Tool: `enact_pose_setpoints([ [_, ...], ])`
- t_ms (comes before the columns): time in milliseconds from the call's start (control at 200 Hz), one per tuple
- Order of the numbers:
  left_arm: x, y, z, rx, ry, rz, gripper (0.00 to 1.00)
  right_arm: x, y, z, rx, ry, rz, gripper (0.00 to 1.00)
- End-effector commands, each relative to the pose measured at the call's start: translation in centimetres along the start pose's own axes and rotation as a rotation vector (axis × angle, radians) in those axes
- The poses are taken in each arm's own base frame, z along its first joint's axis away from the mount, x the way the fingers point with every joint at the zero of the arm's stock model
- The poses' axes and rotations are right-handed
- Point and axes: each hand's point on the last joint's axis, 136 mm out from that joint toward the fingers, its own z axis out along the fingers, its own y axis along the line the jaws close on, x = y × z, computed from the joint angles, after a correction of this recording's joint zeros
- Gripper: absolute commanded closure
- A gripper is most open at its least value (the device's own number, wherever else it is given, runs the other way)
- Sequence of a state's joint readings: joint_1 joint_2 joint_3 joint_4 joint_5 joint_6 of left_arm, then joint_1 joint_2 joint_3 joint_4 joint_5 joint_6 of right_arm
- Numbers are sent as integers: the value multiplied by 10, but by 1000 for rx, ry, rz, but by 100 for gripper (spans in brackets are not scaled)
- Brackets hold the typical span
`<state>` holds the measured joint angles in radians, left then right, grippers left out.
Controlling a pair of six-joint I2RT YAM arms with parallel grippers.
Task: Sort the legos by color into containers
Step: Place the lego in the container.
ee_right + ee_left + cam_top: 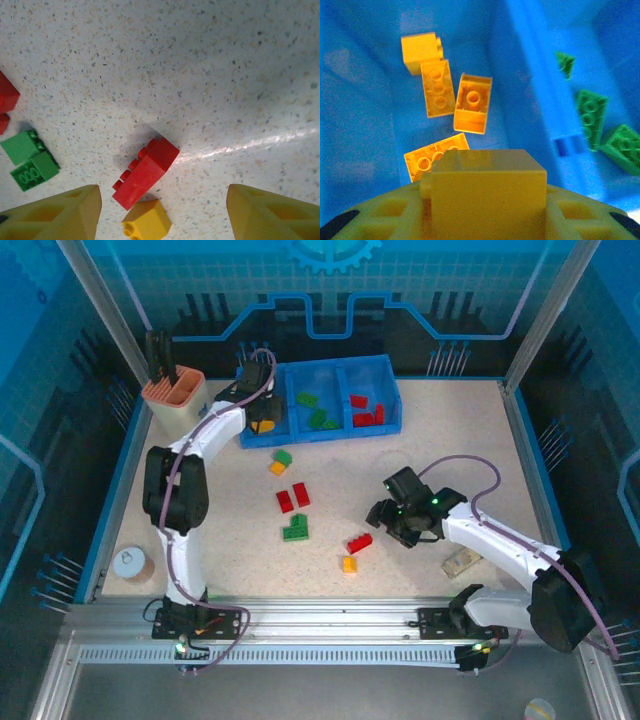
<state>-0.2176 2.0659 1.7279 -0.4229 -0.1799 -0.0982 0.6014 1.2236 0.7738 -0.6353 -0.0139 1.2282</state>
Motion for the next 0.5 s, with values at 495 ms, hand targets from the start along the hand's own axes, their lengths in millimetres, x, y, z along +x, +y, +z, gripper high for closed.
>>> enact_pose_setpoints([
  [495,-32,17,18,-35,-82,27,30,22,2,8,12,32,349,34],
])
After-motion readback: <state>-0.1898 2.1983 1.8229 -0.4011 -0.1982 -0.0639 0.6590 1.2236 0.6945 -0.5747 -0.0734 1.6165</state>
